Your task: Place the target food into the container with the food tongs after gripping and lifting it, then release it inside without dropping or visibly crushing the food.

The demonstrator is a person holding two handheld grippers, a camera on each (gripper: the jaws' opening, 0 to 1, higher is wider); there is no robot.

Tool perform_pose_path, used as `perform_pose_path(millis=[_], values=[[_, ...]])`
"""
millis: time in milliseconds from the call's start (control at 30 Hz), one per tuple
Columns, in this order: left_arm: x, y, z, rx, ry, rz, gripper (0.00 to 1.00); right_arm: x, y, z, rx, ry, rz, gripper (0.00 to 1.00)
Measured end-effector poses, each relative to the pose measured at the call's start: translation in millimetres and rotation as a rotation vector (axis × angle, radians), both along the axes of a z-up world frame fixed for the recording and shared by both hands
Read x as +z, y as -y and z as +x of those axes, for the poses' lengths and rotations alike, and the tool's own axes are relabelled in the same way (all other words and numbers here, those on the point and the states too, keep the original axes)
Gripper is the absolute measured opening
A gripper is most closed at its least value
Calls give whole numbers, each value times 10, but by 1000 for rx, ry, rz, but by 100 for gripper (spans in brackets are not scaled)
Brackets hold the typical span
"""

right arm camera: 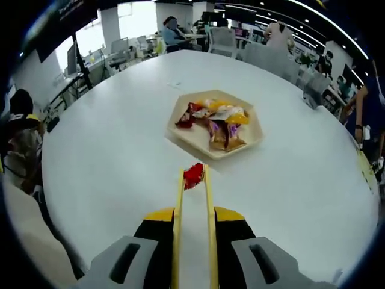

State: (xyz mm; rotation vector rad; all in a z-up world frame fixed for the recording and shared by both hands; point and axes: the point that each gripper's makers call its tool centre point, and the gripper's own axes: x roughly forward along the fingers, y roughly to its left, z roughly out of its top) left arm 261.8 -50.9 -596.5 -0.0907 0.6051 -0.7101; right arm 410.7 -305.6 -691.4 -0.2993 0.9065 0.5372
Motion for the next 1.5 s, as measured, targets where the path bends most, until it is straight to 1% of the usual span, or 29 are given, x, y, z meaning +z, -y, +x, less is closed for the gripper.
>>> perform_pose_path(millis=[100, 133, 167, 233, 267, 333, 433, 467, 767, 1467, 1500], values=[[10, 2, 6, 4, 4, -1, 95, 10, -16, 38, 18, -3, -5, 21], [12, 2, 7, 5, 4, -2, 95, -4, -3, 38, 29, -5, -25, 21], [13, 2, 7, 6, 4, -3, 95, -9, -3, 38, 32, -4, -27, 20], [18, 3, 4, 6, 6, -4, 95, -29, -25, 24, 36, -20, -5, 20], [16, -1, 0, 8, 5, -3, 95, -5, 0, 41, 35, 3, -29, 20], [13, -11, -5, 14, 4, -5, 95, 30, -15, 56, 26, 10, -11, 20], [3, -8, -16, 13, 1, -4, 95, 64, -16, 79, 26, 15, -9, 20], [0, -5, -19, 11, 0, -3, 95, 99, -15, 115, 25, 29, -9, 20], [27, -5, 9, 11, 7, -5, 95, 305, -52, 301, 23, 83, 3, 20], [38, -71, 30, 30, 8, -4, 95, 622, -203, 768, 34, 166, 21, 21], [34, -73, 31, 31, 7, -3, 95, 648, -215, 812, 31, 173, 24, 21]])
